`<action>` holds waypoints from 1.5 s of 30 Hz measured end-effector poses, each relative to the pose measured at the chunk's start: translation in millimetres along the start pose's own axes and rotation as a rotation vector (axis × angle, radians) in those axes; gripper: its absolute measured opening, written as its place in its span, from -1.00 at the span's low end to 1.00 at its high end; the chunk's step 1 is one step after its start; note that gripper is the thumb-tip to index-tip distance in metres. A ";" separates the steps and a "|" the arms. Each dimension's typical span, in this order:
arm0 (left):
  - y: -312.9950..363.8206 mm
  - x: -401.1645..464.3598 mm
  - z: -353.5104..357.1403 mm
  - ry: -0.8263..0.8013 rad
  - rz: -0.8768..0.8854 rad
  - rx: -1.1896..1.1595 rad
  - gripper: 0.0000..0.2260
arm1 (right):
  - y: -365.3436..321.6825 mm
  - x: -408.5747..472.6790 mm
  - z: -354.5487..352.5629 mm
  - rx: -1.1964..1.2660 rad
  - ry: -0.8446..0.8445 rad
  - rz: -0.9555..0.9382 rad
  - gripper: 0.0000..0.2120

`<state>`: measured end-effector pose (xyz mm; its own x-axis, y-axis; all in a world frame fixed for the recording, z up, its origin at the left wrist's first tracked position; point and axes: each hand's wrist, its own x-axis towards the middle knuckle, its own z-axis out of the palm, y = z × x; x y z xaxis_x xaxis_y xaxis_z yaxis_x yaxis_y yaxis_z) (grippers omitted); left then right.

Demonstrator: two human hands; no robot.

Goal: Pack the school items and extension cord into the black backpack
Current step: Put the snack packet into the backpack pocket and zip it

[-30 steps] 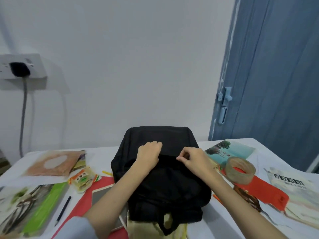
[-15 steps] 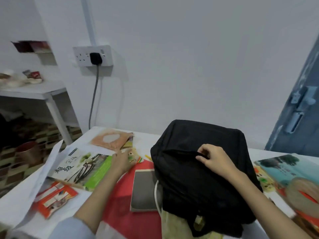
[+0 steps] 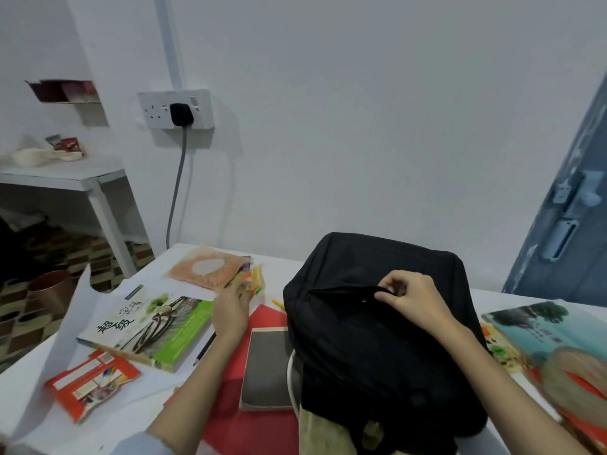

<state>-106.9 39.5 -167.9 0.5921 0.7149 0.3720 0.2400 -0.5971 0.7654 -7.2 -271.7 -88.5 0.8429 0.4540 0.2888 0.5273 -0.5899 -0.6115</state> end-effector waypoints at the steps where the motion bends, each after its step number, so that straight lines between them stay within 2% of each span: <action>1: 15.0 2.2 -6.2 -0.007 0.039 -0.153 -0.87 | 0.0 1.5 -0.8 0.001 -0.005 0.006 -0.90; 4: 77.0 1.2 -31.2 -0.102 0.201 -0.397 -0.80 | -2.9 8.8 -7.6 0.009 0.010 0.017 -0.89; 6: 116.0 -7.6 -47.4 -0.195 0.373 -0.390 -0.80 | -5.9 14.5 -15.0 0.028 0.036 0.026 -0.88; 9: 150.7 -31.2 -58.2 -0.432 0.611 -0.316 -0.82 | -9.0 18.5 -23.3 0.063 0.039 0.039 -0.85; 12: 163.8 -51.6 -41.7 -0.656 0.844 -0.072 -0.75 | -11.2 18.2 -27.2 0.096 0.055 0.038 -0.81; 13: 168.7 -56.3 -34.7 -0.685 0.909 0.085 -0.77 | -12.1 17.8 -28.4 0.100 0.067 0.039 -0.81; 15: 177.3 -61.1 -22.9 -0.627 0.968 0.393 -0.79 | -14.0 16.6 -30.3 0.109 0.095 0.037 -0.85; 17: 183.4 -62.0 -15.7 -0.508 0.937 0.508 -0.81 | -14.7 12.7 -32.3 0.116 0.117 0.040 -0.87; 19: 184.9 -60.0 -8.6 -0.365 0.962 0.509 -0.89 | -13.3 8.6 -32.1 0.117 0.127 0.044 -0.86; 22: 179.9 -51.7 10.4 -0.224 0.951 0.539 -0.72 | -11.0 3.2 -30.0 0.124 0.125 0.051 -0.86; 25: 179.3 -49.7 24.4 -0.304 0.835 0.545 -0.60 | -10.6 -1.0 -26.7 0.122 0.107 0.044 -0.88; 27: 177.8 -46.5 34.2 -0.417 0.775 0.606 -0.60 | -10.3 -3.6 -25.3 0.109 0.089 0.042 -0.88; 29: 179.7 -46.0 40.5 -0.503 0.730 0.642 -0.73 | -10.8 -7.4 -24.8 0.102 0.042 0.050 -0.88; 31: 180.4 -45.9 41.7 -0.522 0.670 0.642 -0.84 | -10.6 -12.9 -22.9 0.093 -0.025 0.058 -0.88; 34: 175.7 -44.8 43.3 -0.513 0.640 0.505 -0.90 | -7.7 -23.6 -22.8 0.077 -0.042 0.071 -0.89; 37: 169.3 -47.9 47.4 -0.664 0.751 0.274 -0.70 | 3.4 -37.5 -28.1 0.082 0.087 0.108 -0.92; 40: 165.3 -48.2 45.6 -0.834 0.745 0.197 -0.65 | 18.5 -58.3 -39.2 0.134 0.342 0.174 -0.98; 42: 162.5 -47.1 46.6 -0.899 0.706 0.128 -0.65 | 41.5 -81.8 -51.8 0.091 0.478 0.336 -0.94; 45: 163.9 -46.1 45.9 -0.858 0.657 -0.014 -0.68 | 78.4 -126.6 -64.2 -0.147 0.595 0.585 -0.90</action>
<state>-59.6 -108.0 -83.7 0.9445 -0.2403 0.2242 -0.3266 -0.7625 0.5585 -65.7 -418.3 -125.7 0.8785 -0.3544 0.3203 -0.0379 -0.7201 -0.6929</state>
